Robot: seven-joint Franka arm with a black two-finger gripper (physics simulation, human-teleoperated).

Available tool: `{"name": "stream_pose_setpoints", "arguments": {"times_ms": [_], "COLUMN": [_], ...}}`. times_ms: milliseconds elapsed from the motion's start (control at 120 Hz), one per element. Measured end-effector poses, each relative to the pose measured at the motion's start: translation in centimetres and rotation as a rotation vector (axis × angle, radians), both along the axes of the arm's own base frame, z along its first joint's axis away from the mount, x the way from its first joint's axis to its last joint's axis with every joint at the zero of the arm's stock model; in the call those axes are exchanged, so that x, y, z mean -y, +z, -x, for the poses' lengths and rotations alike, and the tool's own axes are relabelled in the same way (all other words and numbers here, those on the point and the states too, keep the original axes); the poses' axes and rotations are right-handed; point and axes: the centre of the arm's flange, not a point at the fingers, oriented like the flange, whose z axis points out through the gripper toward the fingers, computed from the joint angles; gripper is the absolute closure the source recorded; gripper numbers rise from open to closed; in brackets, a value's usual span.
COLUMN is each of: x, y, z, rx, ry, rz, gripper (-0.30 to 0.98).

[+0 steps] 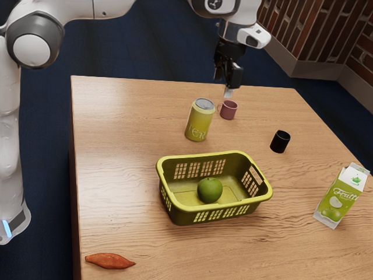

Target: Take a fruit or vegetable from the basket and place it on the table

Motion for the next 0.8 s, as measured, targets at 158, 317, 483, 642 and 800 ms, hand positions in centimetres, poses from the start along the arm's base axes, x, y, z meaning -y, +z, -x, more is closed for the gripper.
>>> {"name": "stream_pose_setpoints", "arguments": {"times_ms": [158,317,483,642,800], "x": [0.0,-0.2,1.0,4.6,5.3], "y": [0.0,-0.1,1.3,2.6,2.6], "z": [0.1,0.0,-0.5,0.1,0.2], "rx": [-0.006,-0.011,0.022,0.03,0.016], "ry": [0.001,0.005,0.089,0.321,0.588], "rz": [-0.003,0.0,0.069,0.124,0.156], "gripper": [0.0,0.0,0.0,0.0,0.0]}}
